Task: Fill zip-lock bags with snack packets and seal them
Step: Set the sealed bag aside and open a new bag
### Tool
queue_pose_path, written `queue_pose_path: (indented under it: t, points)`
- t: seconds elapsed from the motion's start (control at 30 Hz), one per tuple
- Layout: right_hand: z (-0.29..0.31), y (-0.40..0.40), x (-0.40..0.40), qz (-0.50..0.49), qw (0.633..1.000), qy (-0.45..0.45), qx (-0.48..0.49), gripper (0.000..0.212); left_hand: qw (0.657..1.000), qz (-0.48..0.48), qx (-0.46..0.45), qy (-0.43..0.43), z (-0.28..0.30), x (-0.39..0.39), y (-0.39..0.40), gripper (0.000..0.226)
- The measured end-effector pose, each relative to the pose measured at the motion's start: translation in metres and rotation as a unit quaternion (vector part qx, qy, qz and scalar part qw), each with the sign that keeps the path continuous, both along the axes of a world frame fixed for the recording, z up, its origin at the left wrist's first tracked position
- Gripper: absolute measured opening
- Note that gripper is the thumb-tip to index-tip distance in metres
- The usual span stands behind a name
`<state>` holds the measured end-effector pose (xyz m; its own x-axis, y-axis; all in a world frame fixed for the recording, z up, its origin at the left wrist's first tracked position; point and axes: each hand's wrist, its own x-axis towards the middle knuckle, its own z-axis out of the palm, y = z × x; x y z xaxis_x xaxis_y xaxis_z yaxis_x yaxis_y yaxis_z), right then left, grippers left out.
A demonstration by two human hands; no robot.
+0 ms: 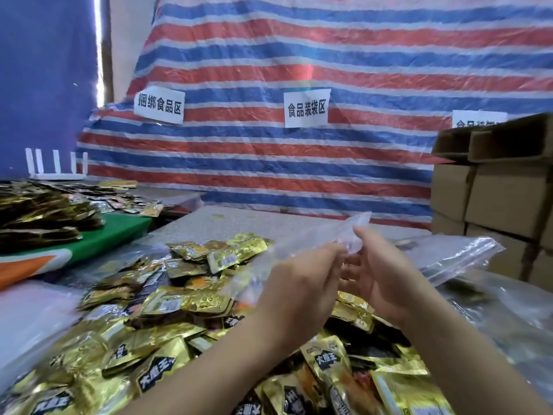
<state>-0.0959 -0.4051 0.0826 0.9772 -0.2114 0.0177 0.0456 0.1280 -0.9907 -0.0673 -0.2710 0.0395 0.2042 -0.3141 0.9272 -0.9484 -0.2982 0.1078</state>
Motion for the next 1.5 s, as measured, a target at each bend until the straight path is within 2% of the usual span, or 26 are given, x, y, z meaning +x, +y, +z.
queue_pose_path:
  t: [0.07,0.17,0.2,0.3,0.43,0.6,0.7,0.8,1.03,1.1,1.17,1.3,1.5]
  points:
    - [0.001,-0.003,0.003,-0.046,0.999,-0.002,-0.004,0.038,0.999,-0.009,0.027,0.026,0.003,-0.001,-0.003,0.03]
    - [-0.001,-0.007,0.006,-0.077,0.995,-0.005,-0.064,0.031,0.994,-0.003,0.035,0.102,0.011,-0.002,-0.005,0.05]
    - [-0.001,-0.007,0.006,-0.075,0.994,-0.01,-0.082,0.031,0.992,0.004,0.026,0.125,0.013,-0.001,-0.006,0.049]
    - [-0.003,-0.004,0.002,-0.042,0.992,-0.054,-0.101,0.027,0.986,0.019,0.008,0.167,0.018,0.004,-0.007,0.028]
    - [-0.005,0.0,0.0,-0.025,0.993,-0.097,-0.057,0.024,0.981,0.014,0.024,0.191,0.025,0.008,-0.001,0.015]
    - [0.001,-0.002,-0.004,0.033,0.994,-0.096,-0.042,0.028,0.982,0.024,0.051,0.182,0.033,0.011,0.014,0.009]
    - [0.001,-0.002,-0.004,0.022,0.989,-0.116,-0.084,0.024,0.983,0.04,0.064,0.169,0.034,0.012,0.019,0.01]
    - [-0.002,0.0,-0.003,0.0,0.989,-0.127,-0.079,0.015,0.983,0.048,0.07,0.165,0.035,0.01,0.02,0.013]
    - [0.002,-0.003,-0.01,0.026,0.973,-0.146,-0.177,0.01,0.966,0.005,0.117,0.229,0.037,0.012,0.023,0.02]
    - [0.005,-0.005,-0.013,0.043,0.973,-0.137,-0.181,0.021,0.961,-0.011,0.14,0.238,0.038,0.012,0.024,0.023]
    - [0.009,-0.009,-0.017,0.074,0.974,-0.116,-0.181,0.031,0.961,-0.01,0.164,0.224,0.038,0.011,0.026,0.024]
    - [0.017,-0.015,-0.024,0.098,0.962,-0.103,-0.234,0.017,0.965,0.019,0.188,0.18,0.037,0.009,0.026,0.027]
    - [0.014,-0.008,-0.022,0.075,0.948,-0.096,-0.293,0.011,0.963,0.046,0.213,0.161,0.037,0.012,0.03,0.022]
